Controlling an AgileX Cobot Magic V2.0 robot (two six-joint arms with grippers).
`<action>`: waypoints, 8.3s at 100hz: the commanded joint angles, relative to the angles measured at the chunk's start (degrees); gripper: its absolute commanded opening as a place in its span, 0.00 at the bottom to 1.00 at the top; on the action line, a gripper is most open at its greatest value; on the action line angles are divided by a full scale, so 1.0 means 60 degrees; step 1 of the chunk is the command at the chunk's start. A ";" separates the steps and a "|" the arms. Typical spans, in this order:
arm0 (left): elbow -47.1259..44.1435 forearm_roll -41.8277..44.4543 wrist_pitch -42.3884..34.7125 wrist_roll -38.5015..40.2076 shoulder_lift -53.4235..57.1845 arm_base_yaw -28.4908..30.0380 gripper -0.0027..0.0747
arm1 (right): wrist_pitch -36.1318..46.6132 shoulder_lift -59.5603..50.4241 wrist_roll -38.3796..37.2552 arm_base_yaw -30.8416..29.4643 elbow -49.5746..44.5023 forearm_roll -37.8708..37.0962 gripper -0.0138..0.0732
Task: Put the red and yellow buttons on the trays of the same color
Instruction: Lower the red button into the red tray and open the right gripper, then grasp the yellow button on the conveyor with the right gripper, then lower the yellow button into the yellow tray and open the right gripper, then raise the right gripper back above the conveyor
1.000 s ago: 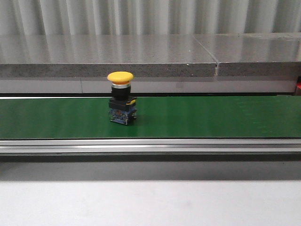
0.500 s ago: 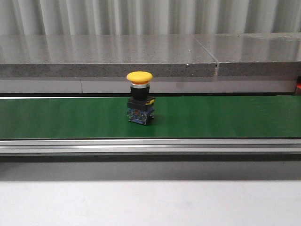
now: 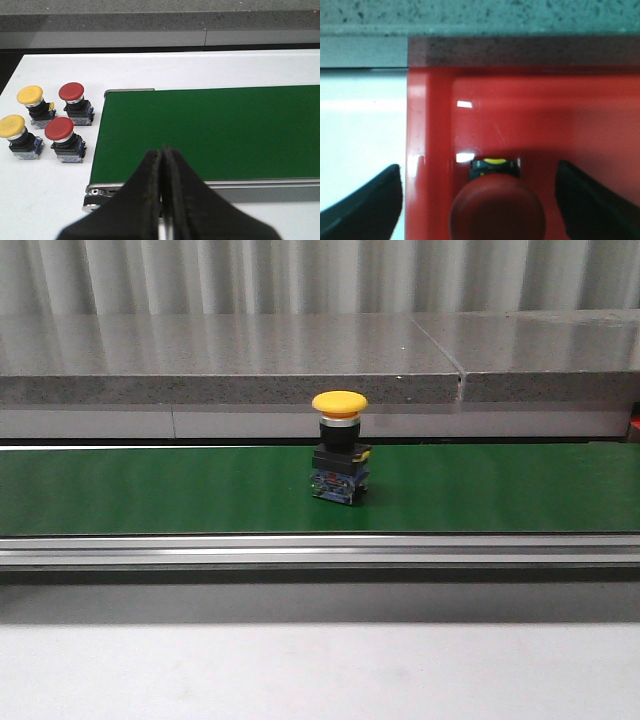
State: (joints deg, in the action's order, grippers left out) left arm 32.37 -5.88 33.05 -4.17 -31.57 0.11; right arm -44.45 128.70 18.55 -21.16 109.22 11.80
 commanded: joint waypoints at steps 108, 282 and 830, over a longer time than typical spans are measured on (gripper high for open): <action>0.0254 -0.0046 -0.0648 0.0002 0.0004 -0.0056 0.01 | -0.1844 -0.7011 0.0115 0.0110 -0.3507 0.0557 0.85; 0.0254 -0.0046 -0.0648 0.0002 0.0004 -0.0056 0.01 | 0.0260 -0.6644 0.1153 0.5198 -0.7240 0.0586 0.28; 0.0254 -0.0046 -0.0599 0.0002 0.0004 -0.0056 0.35 | 0.1806 -1.2972 -0.1174 0.2868 -1.0171 -0.0113 0.08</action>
State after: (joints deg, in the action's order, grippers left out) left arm 32.37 -5.78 33.05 -4.17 -31.57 0.11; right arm -36.56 51.83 10.88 -3.99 46.84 10.94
